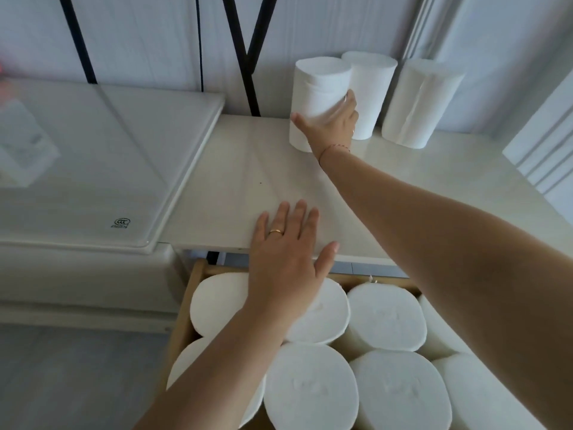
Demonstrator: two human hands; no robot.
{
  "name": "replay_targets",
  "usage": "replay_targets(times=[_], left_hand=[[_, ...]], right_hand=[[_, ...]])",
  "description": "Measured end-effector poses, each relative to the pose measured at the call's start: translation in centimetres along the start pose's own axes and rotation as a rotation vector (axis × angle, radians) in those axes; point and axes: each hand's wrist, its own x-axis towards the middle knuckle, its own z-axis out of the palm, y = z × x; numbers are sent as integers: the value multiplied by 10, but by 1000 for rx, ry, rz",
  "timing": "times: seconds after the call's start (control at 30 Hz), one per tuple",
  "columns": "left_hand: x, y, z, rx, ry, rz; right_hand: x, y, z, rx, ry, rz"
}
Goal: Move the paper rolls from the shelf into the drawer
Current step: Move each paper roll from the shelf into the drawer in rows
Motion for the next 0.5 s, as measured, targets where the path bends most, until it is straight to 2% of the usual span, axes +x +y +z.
replay_targets(times=[0.27,0.5], left_hand=[[-1,0,-1,-8,8,1],[-1,0,-1,13,17,-4]], right_hand=[[7,-1,5,73,-23,-21],[-14,6,-26,132,-143,-26]])
